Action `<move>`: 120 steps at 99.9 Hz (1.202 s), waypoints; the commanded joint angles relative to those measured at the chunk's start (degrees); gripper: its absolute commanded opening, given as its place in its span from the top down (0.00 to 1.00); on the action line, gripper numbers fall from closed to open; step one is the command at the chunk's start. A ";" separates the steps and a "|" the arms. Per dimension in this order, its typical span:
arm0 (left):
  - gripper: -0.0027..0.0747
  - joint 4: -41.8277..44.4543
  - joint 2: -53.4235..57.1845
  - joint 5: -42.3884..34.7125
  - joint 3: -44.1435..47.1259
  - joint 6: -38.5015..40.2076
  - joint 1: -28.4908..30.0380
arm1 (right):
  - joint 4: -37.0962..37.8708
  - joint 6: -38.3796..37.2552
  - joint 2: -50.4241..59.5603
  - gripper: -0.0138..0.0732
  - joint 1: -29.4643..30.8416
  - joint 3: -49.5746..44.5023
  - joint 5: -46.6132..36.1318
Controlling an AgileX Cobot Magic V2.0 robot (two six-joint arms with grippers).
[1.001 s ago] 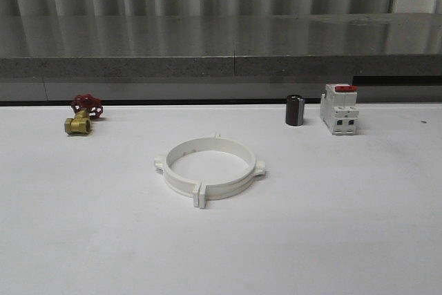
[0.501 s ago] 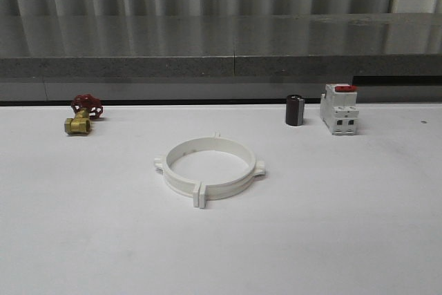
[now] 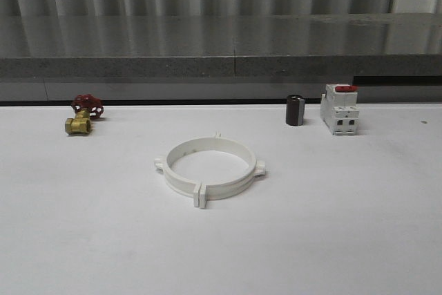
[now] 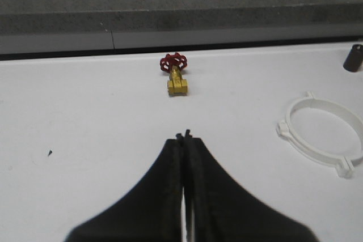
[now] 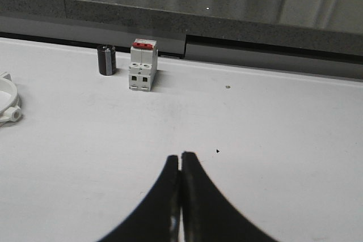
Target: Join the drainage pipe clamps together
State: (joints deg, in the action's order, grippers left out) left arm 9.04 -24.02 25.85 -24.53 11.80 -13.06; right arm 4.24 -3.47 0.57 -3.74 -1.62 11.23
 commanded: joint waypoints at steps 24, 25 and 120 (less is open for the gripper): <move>0.99 -0.10 14.09 -19.68 14.92 0.11 6.67 | 0.48 0.32 0.78 0.92 0.27 1.25 -4.41; 0.99 -0.10 14.09 -19.88 15.31 0.11 6.68 | 0.48 0.32 0.78 0.92 0.27 1.25 -4.41; 0.99 -2.11 26.04 -24.64 26.94 0.11 12.90 | 0.48 0.32 0.78 0.92 0.27 1.25 -4.41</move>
State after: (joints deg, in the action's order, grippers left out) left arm 7.37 0.21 6.01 0.24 11.80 -0.29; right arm 4.24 -3.47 0.57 -3.74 -1.62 11.33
